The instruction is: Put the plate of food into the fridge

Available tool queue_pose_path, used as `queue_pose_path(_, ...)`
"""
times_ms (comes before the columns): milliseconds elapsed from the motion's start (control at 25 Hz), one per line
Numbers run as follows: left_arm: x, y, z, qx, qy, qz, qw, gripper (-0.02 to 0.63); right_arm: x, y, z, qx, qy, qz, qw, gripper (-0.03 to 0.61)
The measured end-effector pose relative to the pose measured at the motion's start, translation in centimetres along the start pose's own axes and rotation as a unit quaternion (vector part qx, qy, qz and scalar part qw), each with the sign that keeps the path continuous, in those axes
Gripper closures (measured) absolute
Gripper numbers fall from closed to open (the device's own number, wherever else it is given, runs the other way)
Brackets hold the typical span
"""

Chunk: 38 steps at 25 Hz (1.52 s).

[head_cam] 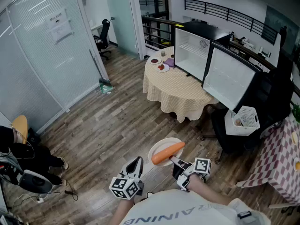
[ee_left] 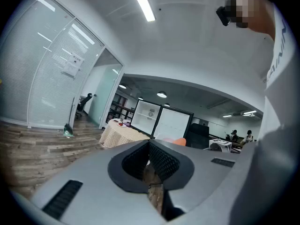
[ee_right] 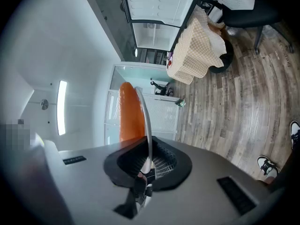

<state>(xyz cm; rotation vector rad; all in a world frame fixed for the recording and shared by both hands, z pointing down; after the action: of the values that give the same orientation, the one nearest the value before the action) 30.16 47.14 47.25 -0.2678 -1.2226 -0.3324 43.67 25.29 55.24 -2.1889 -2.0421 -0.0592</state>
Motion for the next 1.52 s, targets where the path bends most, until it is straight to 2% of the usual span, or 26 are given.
queue_pose_path(240,-0.3,0.4,-0.2,-0.005,0.002,-0.005,1.0000,0.606,0.0,0.4,0.5,-0.003,-0.011,-0.002,1.000,0.546)
queue_pose_path(400,0.1,0.7,-0.8,-0.005,0.003,-0.005,1.0000,0.606,0.1,0.8,0.3,-0.001,-0.002,0.000,1.000,0.545)
queue_pose_path(600,0.3,1.3,-0.6,-0.011,0.009,-0.004,0.9999,0.606,0.4,0.4,0.9,-0.022,0.002,-0.003,1.000,0.545)
queue_pose_path(720,0.1,1.9,0.0,-0.012,0.013,-0.003,0.9998,0.606,0.7,-0.2,0.9,-0.012,-0.003,-0.008,1.000,0.546)
queue_pose_path(960,-0.5,3.9,2.2,-0.016,0.017,-0.005,0.9997,0.606,3.0,-2.1,0.8,-0.003,-0.018,-0.007,1.000,0.545)
queue_pose_path(1200,-1.6,6.2,6.0,-0.020,0.001,-0.007,0.9998,0.606,5.6,-4.5,1.5,-0.020,-0.019,-0.034,0.999,0.545)
queue_pose_path(1520,-1.5,6.7,9.0,-0.033,0.020,-0.007,0.9992,0.606,6.1,-6.0,1.0,0.007,-0.032,-0.045,0.998,0.546)
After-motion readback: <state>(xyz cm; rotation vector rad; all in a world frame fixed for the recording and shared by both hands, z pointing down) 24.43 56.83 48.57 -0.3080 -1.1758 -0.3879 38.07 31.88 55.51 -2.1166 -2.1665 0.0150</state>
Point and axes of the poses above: the fingertips, and each gripper's own axes: y backward along the fingers, z to its left, x out of its underside, the point moved 8 cm from there along y, backward along the fingers, and after that the axes turned 9 degrees about -z, right-handed, at the moved point
